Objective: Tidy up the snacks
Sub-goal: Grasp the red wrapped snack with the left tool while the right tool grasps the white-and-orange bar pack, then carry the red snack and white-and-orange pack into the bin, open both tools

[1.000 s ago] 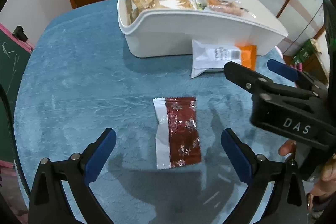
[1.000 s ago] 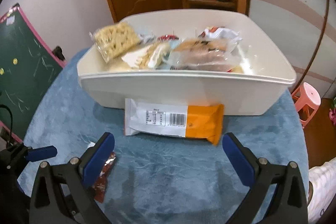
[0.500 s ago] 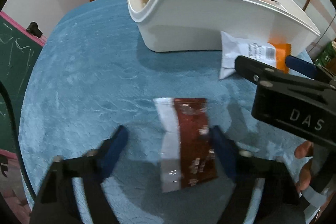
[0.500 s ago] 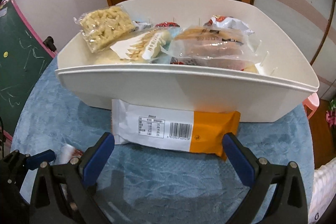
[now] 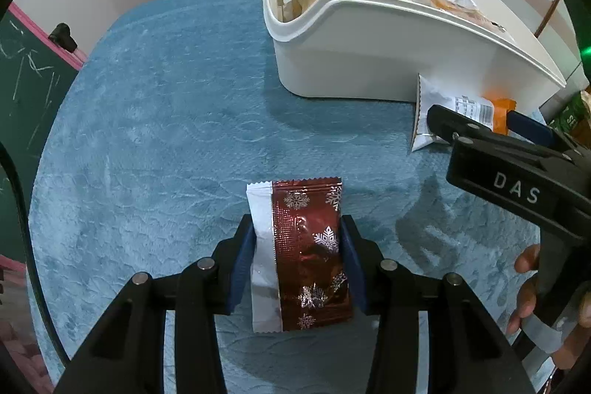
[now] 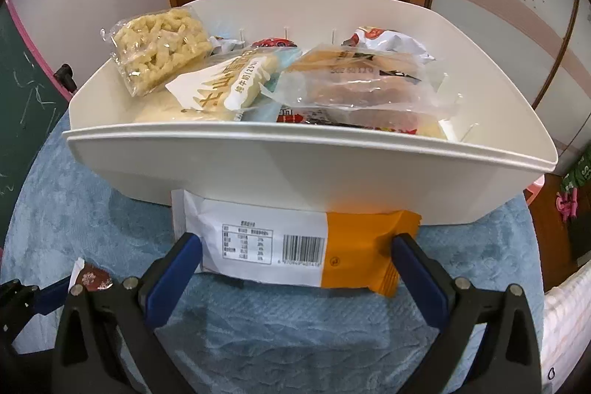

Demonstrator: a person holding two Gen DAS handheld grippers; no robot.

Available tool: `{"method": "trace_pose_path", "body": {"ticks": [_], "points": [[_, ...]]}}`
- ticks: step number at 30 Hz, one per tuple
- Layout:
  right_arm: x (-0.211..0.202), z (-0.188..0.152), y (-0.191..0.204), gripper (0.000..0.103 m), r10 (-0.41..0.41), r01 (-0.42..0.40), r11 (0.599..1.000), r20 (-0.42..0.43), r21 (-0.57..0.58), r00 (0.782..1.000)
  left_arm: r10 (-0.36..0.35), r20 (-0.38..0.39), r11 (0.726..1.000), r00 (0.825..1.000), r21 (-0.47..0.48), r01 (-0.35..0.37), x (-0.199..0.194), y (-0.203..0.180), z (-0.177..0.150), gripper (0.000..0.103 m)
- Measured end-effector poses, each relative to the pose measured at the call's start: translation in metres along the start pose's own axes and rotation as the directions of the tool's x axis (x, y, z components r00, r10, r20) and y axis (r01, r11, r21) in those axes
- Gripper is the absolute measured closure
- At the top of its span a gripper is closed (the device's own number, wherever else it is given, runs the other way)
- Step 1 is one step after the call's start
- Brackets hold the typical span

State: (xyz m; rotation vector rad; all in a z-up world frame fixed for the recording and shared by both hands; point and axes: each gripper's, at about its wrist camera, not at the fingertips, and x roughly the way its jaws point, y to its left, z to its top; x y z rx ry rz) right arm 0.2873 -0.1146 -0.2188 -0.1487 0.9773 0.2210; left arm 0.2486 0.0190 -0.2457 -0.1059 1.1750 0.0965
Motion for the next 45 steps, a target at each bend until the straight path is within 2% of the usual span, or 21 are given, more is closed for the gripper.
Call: {"method": "trace_pose_path", "body": {"ticks": [4,12,21,25,29,34,41,45], "points": [[0.005,0.007,-0.006,0.000,0.009,-0.009,0.999,0.006,0.039,1.000,0.015,0.008,1.000,1.000,0.011,-0.015,0.000,-0.004,-0.005,0.059],[0.029,0.017,-0.031,0.000,0.145,-0.139,0.984,-0.045,0.112,0.988,0.018,0.012,1.000,1.000,0.019,-0.018,-0.003,-0.007,-0.011,0.057],[0.034,0.024,-0.027,0.000,0.136,-0.130,0.989,-0.092,0.069,0.987,0.023,0.016,1.000,1.000,0.017,-0.023,-0.001,-0.015,-0.011,0.057],[0.031,0.022,-0.021,0.006,0.126,-0.122,0.991,-0.071,0.062,0.990,0.017,0.015,1.000,1.000,0.020,-0.017,-0.003,-0.014,-0.011,0.060],[0.015,0.009,-0.008,0.007,0.109,-0.107,0.994,-0.055,0.038,0.993,0.010,0.016,1.000,1.000,0.017,-0.010,-0.009,-0.007,-0.012,0.064],[-0.006,0.000,-0.001,0.008,0.116,-0.116,0.993,-0.030,0.010,0.993,0.008,0.043,1.000,0.999,0.009,-0.008,-0.026,-0.003,-0.010,0.065],[-0.060,-0.009,0.003,0.008,0.156,-0.156,0.988,0.033,0.004,0.987,-0.001,0.103,0.999,0.995,0.034,-0.003,-0.070,-0.002,-0.005,0.066],[-0.093,-0.008,-0.008,0.008,0.167,-0.167,0.986,0.076,-0.001,0.983,-0.005,0.141,0.999,0.990,0.050,-0.002,-0.099,-0.004,-0.001,0.066]]}}
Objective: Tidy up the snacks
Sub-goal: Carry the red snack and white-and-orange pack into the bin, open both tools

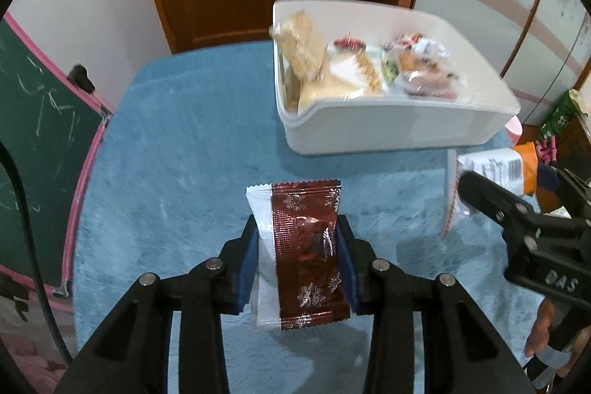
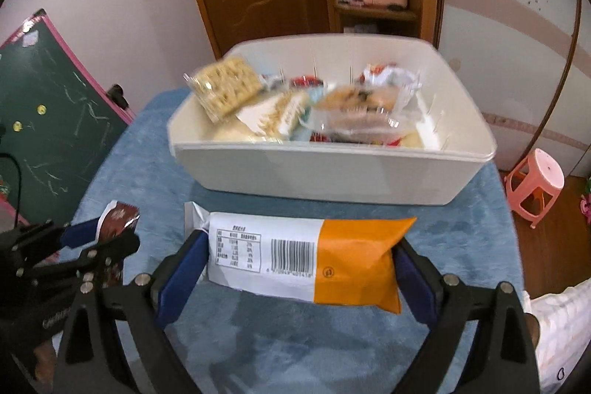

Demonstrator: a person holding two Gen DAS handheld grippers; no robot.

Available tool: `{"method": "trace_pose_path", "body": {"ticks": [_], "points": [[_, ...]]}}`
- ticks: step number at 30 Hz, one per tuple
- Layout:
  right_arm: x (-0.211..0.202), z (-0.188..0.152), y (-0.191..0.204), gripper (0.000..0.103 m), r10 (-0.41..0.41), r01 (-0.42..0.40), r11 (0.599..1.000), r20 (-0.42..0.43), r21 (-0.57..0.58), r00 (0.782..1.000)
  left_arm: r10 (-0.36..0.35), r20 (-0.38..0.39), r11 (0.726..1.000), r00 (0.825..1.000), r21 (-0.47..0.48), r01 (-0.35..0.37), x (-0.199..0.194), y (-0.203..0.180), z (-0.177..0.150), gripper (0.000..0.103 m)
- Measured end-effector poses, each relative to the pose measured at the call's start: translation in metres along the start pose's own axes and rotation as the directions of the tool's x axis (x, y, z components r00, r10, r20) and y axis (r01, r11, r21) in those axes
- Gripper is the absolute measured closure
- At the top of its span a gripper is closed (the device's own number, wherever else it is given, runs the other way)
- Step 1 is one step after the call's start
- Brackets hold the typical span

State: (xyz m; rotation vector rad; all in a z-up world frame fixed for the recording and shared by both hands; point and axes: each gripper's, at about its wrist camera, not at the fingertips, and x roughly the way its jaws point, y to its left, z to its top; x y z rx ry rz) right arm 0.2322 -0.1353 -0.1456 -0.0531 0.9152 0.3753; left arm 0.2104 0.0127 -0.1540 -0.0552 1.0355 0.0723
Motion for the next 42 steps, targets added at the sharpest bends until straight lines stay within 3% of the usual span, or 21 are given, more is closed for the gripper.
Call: {"method": "trace_pose_path", "body": {"ticks": [9,13,19,25,31,36,42], "points": [[-0.078,0.026,-0.001,0.008,0.004,0.000,0.999,0.099,-0.042,0.995,-0.056,0.099,0.998,0.993,0.045,0.052,-0.075,0.005,0.040,0.066],[-0.113,0.046,0.007,0.008,-0.015,0.029,0.996,0.163,-0.084,0.986,-0.049,0.145,0.997,0.988,0.071,0.039,-0.107,0.008,0.066,0.066],[-0.157,0.086,0.013,0.008,-0.073,0.113,0.985,0.271,-0.133,0.960,-0.044,0.231,0.993,0.972,0.114,0.018,-0.155,0.002,0.113,0.066],[-0.180,0.133,0.015,0.008,-0.127,0.196,0.966,0.355,-0.167,0.926,-0.014,0.309,0.987,0.951,0.158,-0.037,-0.174,-0.015,0.156,0.066],[-0.166,0.171,0.003,0.007,-0.150,0.215,0.966,0.365,-0.144,0.919,-0.008,0.332,0.987,0.943,0.155,-0.046,-0.163,-0.030,0.200,0.066],[-0.133,0.187,-0.014,0.007,-0.164,0.207,0.973,0.320,-0.104,0.933,-0.019,0.276,0.992,0.961,0.126,-0.016,-0.115,-0.036,0.229,0.066],[-0.076,0.184,-0.037,0.007,-0.161,0.179,0.982,0.226,-0.063,0.961,-0.016,0.194,0.994,0.981,0.113,-0.006,-0.054,-0.044,0.236,0.066]]}}
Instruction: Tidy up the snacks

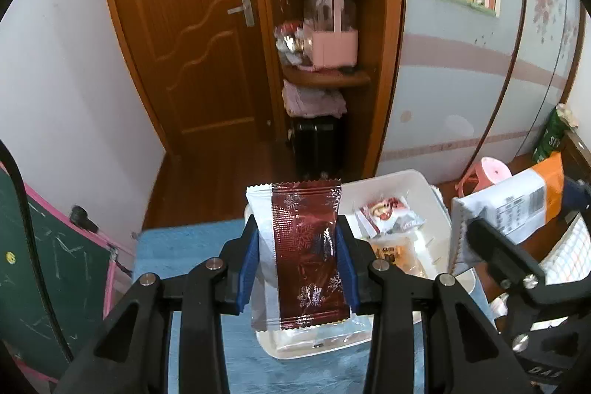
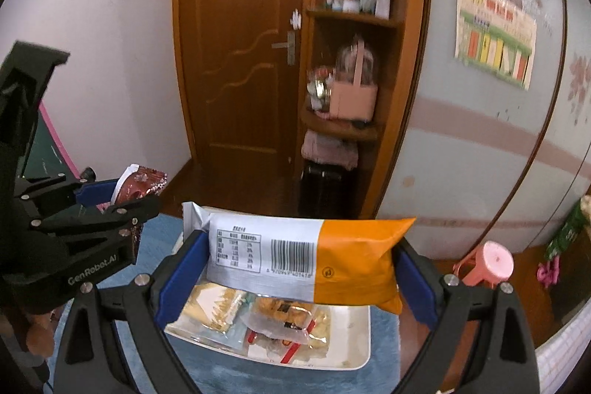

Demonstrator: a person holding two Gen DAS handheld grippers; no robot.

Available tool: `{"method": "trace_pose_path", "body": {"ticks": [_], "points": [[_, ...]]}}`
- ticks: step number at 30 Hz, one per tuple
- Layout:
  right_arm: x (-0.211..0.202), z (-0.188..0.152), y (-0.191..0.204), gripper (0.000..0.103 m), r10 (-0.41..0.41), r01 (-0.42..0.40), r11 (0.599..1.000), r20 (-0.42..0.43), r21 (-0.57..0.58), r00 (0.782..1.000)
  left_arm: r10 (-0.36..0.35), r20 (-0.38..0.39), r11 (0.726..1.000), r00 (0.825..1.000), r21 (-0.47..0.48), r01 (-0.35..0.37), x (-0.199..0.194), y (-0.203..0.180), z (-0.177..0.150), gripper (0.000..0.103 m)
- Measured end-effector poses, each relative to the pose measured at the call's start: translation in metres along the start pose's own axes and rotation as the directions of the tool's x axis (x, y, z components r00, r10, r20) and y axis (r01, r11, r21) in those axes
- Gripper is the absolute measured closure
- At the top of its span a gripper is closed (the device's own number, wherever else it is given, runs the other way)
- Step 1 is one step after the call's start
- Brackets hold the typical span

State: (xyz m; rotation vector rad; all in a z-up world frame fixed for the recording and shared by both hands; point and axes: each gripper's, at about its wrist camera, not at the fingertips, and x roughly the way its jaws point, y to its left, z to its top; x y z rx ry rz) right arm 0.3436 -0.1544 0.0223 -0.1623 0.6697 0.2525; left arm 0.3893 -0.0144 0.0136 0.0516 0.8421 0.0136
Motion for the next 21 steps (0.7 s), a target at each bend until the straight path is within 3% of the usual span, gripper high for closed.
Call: {"method": "trace_pose_path", "body": {"ticks": [4,5,6,8,9,12,21], "points": [[0.033,-0.014,-0.004,0.006,0.014,-0.013,1.000,-0.055,0.014,0.998,0.014,-0.039,1.000,0.999,0.005,-0.014,0.031,-0.007,-0.005,0.065],[0.039,-0.017,-0.005,0.006,0.023,-0.022,1.000,-0.067,0.019,0.997,0.015,-0.053,1.000,0.998,-0.003,-0.015,0.040,-0.008,-0.007,0.059],[0.045,-0.021,-0.007,0.005,0.032,-0.031,0.999,-0.080,0.025,0.996,0.008,-0.065,1.000,0.998,-0.010,-0.009,0.046,-0.008,-0.008,0.052],[0.056,-0.028,-0.010,0.001,0.045,-0.040,0.998,-0.104,0.044,0.994,-0.015,-0.092,0.999,0.996,-0.043,0.011,0.058,-0.003,-0.012,0.009],[0.062,-0.031,-0.011,0.000,0.055,-0.049,0.998,-0.115,0.049,0.992,-0.034,-0.092,0.998,0.995,-0.060,0.028,0.060,0.000,-0.013,0.006],[0.072,-0.039,-0.011,0.000,0.051,-0.046,0.998,-0.148,0.041,0.988,-0.069,-0.096,0.993,0.993,-0.098,0.059,0.064,0.008,-0.014,0.004],[0.060,-0.041,-0.010,0.000,0.051,-0.044,0.997,-0.137,0.056,0.989,-0.034,-0.098,0.997,0.995,-0.068,0.027,0.051,0.015,-0.023,0.001]]}}
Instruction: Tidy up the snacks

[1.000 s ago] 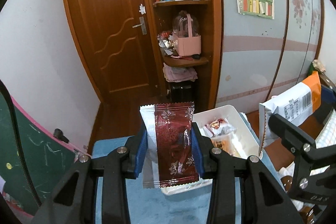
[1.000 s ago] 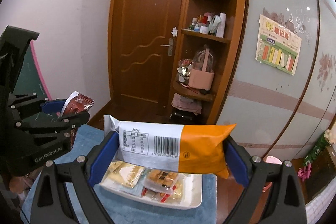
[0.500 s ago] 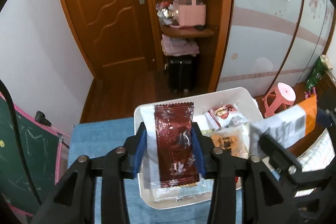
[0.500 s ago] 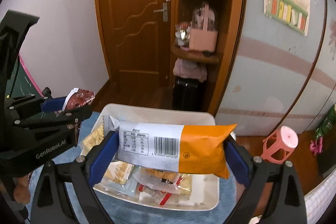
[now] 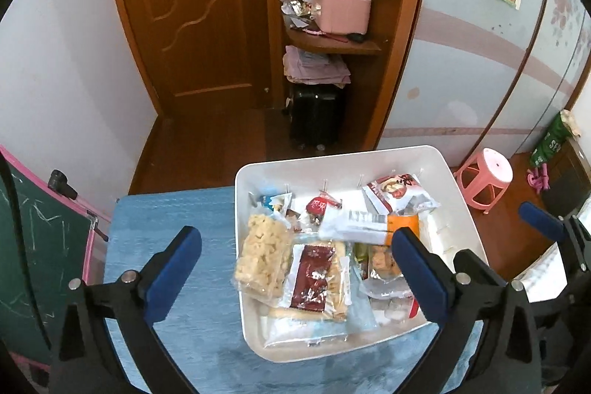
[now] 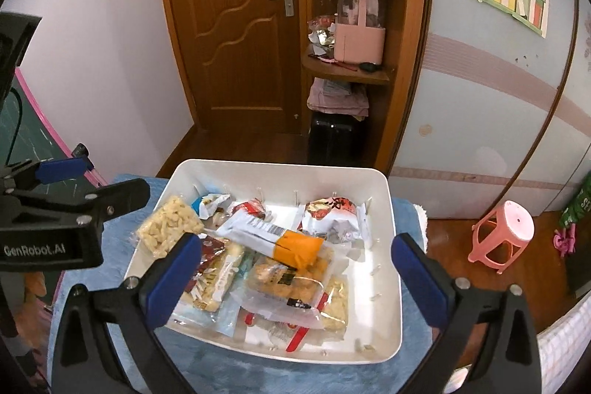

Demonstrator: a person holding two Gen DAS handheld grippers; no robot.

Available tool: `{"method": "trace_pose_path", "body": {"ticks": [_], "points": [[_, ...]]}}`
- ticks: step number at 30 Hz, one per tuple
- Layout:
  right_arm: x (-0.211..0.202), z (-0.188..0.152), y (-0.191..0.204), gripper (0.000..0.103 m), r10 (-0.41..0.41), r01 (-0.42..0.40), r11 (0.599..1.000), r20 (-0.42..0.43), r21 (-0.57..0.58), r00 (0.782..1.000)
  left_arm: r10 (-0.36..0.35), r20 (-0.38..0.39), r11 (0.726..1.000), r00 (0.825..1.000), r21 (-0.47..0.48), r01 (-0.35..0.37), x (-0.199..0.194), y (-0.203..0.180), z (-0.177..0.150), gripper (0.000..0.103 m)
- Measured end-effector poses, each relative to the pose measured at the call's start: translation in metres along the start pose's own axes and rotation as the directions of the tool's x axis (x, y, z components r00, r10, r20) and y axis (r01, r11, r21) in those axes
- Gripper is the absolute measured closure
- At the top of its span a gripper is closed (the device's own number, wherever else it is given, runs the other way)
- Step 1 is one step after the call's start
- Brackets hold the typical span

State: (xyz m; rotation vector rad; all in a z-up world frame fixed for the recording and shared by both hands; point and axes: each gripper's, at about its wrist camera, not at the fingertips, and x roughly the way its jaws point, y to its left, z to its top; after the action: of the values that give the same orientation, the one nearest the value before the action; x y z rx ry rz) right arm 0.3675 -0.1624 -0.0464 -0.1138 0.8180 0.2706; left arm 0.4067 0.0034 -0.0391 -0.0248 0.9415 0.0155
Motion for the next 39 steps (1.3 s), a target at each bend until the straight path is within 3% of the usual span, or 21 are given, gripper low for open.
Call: {"method": "trace_pose_path", "body": {"ticks": [9,28,32,39], "points": [[-0.026,-0.001,0.005,0.000,0.009,-0.008,1.000,-0.023,0.007,1.000,0.028,0.034,0.999,0.999,0.025,-0.029,-0.042,0.007,-0.012,0.001],[-0.168,-0.009,0.039,0.000,0.036,-0.038,0.999,0.065,0.037,0.997,0.031,0.161,0.996,0.987,0.081,-0.044,-0.207,0.016,-0.064,0.001],[-0.205,-0.026,0.049,0.000,0.059,-0.062,0.998,0.093,0.029,0.994,-0.002,0.175,0.997,0.985,0.076,-0.011,-0.241,0.021,-0.090,0.001],[-0.250,-0.070,0.062,0.000,0.093,-0.096,0.995,0.131,0.021,0.987,-0.001,0.249,0.998,0.968,0.068,-0.017,-0.301,0.027,-0.158,0.001]]}}
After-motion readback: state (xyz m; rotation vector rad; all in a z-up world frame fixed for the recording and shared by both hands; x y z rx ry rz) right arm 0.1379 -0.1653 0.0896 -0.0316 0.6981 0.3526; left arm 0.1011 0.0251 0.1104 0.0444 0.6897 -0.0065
